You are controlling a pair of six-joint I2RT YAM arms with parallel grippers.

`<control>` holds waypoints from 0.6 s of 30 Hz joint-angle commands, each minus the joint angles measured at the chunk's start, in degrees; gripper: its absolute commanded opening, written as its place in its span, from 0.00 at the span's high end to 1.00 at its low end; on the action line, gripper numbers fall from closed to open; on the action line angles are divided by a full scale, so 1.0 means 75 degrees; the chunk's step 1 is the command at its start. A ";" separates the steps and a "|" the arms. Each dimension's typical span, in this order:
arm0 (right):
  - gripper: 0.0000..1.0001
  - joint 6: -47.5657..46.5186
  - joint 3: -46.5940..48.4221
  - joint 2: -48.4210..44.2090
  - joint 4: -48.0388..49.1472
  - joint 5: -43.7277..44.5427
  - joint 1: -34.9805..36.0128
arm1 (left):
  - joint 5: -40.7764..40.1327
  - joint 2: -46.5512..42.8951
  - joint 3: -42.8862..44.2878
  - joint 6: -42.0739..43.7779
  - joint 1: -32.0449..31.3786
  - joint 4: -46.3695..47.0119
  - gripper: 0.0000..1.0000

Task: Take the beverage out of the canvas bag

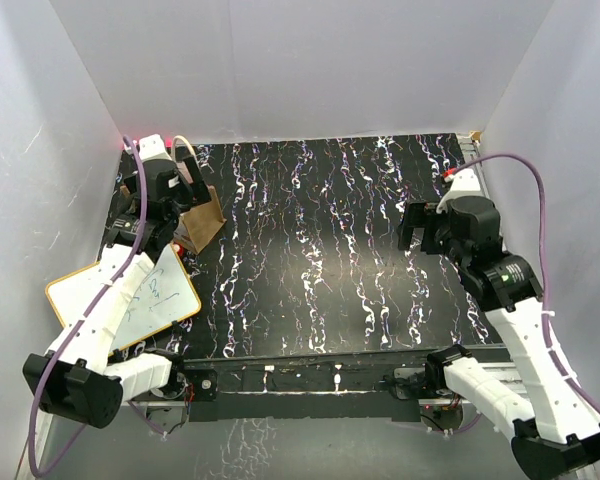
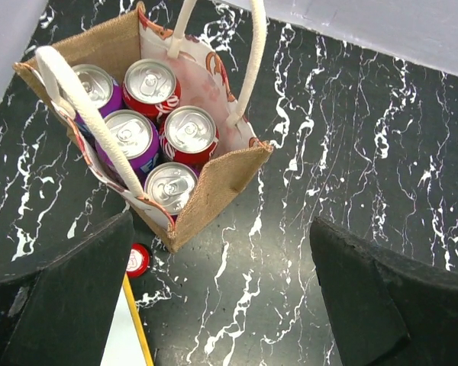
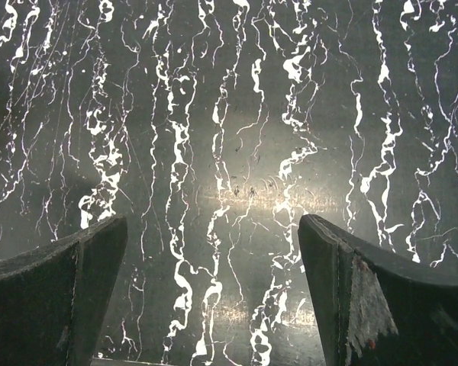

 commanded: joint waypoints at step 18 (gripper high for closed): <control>0.02 0.0928 -0.2026 -0.1645 0.2826 -0.0600 -0.0292 | 0.0671 0.2457 0.1345 -0.0966 0.0810 0.2293 0.03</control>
